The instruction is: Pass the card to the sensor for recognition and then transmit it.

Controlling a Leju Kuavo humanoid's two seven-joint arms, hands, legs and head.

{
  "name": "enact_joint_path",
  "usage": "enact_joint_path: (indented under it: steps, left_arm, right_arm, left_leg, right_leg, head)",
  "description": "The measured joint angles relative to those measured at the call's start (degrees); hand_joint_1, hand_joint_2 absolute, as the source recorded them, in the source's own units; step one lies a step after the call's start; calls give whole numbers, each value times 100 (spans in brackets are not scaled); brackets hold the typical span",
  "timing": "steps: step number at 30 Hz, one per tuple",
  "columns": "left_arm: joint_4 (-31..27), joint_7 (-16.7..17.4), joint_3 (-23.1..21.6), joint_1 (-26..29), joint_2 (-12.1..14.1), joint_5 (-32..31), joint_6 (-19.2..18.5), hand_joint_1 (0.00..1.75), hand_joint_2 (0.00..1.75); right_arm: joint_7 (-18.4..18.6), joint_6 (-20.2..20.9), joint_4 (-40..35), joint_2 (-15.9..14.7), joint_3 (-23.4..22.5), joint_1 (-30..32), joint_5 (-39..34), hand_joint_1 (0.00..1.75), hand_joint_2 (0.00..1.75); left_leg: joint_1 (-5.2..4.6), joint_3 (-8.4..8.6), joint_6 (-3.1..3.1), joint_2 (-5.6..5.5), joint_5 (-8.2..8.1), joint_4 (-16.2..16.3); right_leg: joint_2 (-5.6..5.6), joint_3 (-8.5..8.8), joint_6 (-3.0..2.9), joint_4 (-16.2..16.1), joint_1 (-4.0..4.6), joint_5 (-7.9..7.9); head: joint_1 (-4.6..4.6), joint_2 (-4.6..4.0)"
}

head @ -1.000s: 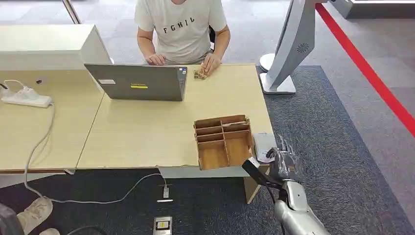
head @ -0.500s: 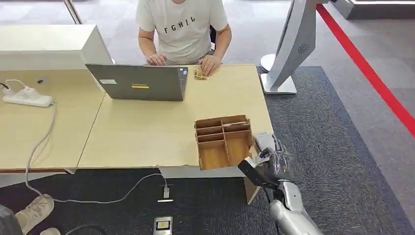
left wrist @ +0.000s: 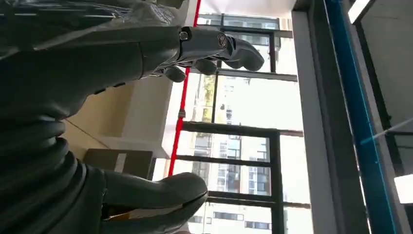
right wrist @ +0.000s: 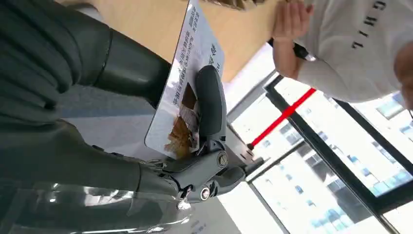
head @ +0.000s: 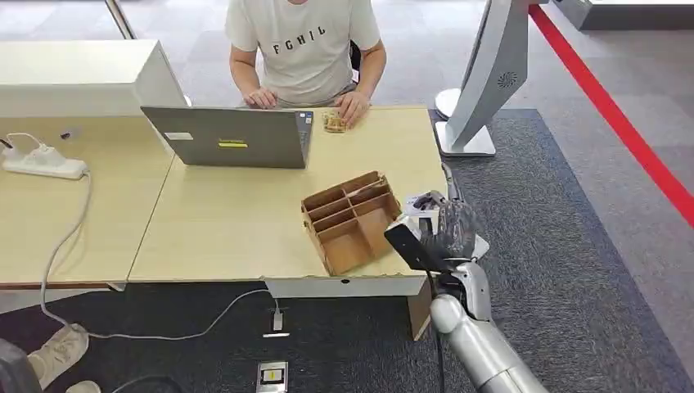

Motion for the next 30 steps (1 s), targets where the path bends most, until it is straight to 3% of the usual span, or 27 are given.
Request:
enact_joint_path:
  steps: [14,30]
  left_arm:
    - [0,0,-15,-74,133,286,0,0,175]
    - [-2,0,-61,-178,345,769,0,0,175]
  right_arm:
    - [429,-107,-623,101,160,-825,149,175,175]
    - [1108,37,224,571,640,-1779,1200,175,175]
  left_leg:
    - [0,-7,0,0,0,0]
    - [1,-27,-3,-6,6,0]
  right_leg:
    - [0,-7,0,1,0,0]
    - [-5,-22,0,5,1,0]
  head:
    - [-2,0]
    - [-2,0]
